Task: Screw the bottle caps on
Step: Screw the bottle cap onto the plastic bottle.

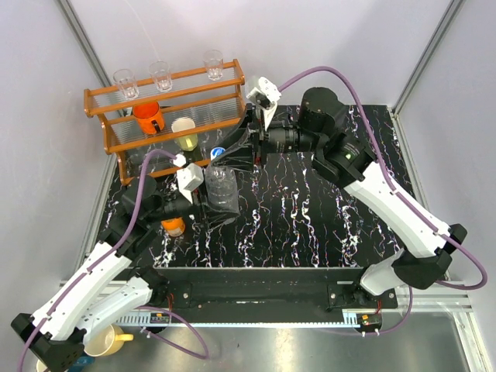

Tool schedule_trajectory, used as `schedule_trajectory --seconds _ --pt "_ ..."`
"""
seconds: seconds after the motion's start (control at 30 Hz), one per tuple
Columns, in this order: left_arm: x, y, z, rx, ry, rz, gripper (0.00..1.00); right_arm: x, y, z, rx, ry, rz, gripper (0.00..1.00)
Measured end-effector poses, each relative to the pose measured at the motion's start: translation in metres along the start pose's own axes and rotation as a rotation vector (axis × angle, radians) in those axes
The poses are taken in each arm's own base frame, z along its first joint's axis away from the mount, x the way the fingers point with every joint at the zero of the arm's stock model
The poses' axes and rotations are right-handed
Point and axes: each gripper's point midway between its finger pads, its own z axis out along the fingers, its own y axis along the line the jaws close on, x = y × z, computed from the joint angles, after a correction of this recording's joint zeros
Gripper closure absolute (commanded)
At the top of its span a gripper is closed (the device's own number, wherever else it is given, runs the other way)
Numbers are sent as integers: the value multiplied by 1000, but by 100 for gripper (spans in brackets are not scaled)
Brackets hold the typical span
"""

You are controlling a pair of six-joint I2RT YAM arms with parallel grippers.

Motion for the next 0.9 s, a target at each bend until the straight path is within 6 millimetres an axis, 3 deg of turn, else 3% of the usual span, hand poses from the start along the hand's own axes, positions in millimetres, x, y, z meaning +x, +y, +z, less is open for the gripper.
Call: schedule_trajectory --seconds 0.2,0.47,0.5,0.6,0.63,0.73,0.77,0.9 --pt "11 37 -6 -210 31 -28 100 12 -38 5 269 -7 7 100" --pt "9 72 -21 -426 42 -21 100 12 -70 20 611 -87 43 96" --pt "11 76 -23 -449 49 -22 100 14 -74 20 652 -94 60 92" --pt "16 84 -29 -502 71 -18 100 19 -81 16 749 -108 102 62" --pt "18 85 -30 -510 78 -14 100 21 -82 15 770 -108 113 47" --pt "18 87 -31 -519 79 -6 100 29 -83 13 802 -91 143 16" --pt "13 87 -30 -518 64 3 100 34 -82 13 805 -74 156 1" --pt "2 81 -29 -488 22 21 100 45 -78 12 798 -36 159 0"
